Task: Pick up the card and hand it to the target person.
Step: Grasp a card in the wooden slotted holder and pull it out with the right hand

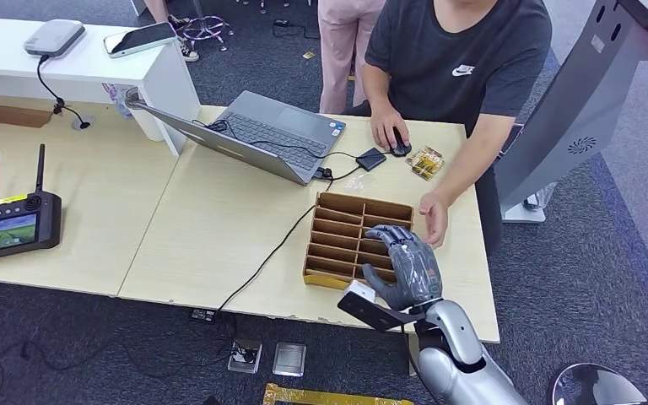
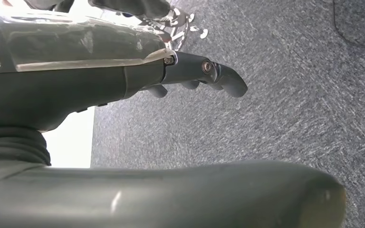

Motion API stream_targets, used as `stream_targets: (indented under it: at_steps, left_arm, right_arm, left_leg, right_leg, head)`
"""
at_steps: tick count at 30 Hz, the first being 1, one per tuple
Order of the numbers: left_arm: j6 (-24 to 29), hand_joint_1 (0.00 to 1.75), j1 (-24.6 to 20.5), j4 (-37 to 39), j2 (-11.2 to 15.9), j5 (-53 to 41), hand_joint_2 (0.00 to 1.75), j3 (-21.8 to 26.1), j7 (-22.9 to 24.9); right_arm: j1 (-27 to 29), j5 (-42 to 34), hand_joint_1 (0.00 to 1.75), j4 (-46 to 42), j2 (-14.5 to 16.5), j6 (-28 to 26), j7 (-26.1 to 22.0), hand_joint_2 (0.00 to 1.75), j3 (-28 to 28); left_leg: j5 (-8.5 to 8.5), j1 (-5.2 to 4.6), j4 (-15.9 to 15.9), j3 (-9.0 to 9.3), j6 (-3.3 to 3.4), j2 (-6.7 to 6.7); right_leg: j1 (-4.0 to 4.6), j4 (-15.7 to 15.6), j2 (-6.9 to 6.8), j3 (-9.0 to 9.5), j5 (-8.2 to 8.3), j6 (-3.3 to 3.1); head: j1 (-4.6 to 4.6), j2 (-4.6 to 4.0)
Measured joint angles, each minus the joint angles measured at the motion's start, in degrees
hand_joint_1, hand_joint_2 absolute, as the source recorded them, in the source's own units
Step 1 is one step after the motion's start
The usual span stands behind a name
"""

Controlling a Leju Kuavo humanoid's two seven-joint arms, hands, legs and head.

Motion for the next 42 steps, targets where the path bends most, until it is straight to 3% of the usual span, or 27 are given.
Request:
stream_targets:
  at_steps: [27,29,33,37,42]
  left_arm:
    - [-1.13,0.0,-1.08,0.0,0.0,-0.9,0.0,-1.4,0.1]
    - [-1.13,0.0,-1.08,0.0,0.0,-0.9,0.0,-1.45,0.1]
    - [-1.24,0.0,-1.11,0.0,0.0,-0.9,0.0,-1.57,0.1]
    - [-1.38,0.0,-1.15,0.0,0.0,-0.93,0.0,-1.64,0.1]
    - [-1.52,0.0,-1.28,0.0,0.0,-0.94,0.0,-1.66,0.1]
  right_arm:
    - [-4.76,-0.97,0.73,14.91,3.8,-3.22,-2.66,1.75,0.03]
    - [-4.95,-1.02,0.81,15.33,3.96,-3.37,-2.69,1.75,0.03]
    - [-5.5,-1.03,1.32,16.4,4.31,-3.97,-2.82,1.75,0.03]
    - [-6.83,-1.06,1.68,17.78,4.62,-4.81,-3.08,1.75,-0.04]
    - [-8.38,-1.19,1.75,19.6,4.91,-5.27,-4.07,1.75,-0.11]
  left_leg:
    - [0.0,0.0,0.0,0.01,0.0,0.0]
    - [0.0,0.0,0.0,0.02,0.0,0.0]
    - [0.01,0.0,0.0,0.03,0.0,0.01]
    - [0.01,0.0,0.0,0.06,0.0,0.0]
    - [0.01,0.0,0.0,0.06,0.0,0.0]
  right_leg:
    - [0.0,0.0,0.0,0.0,0.0,0.0]
    - [0.0,0.0,0.0,0.0,0.0,0.0]
    - [0.0,0.0,0.0,0.01,0.0,0.0]
    - [0.0,0.0,0.01,0.03,0.0,0.0]
    - [0.0,0.0,0.0,0.03,0.0,0.0]
  head:
    - [0.03,0.0]
    - [0.03,0.0]
    - [-0.01,0.0]
    - [0.0,0.0]
    - [0.03,0.0]
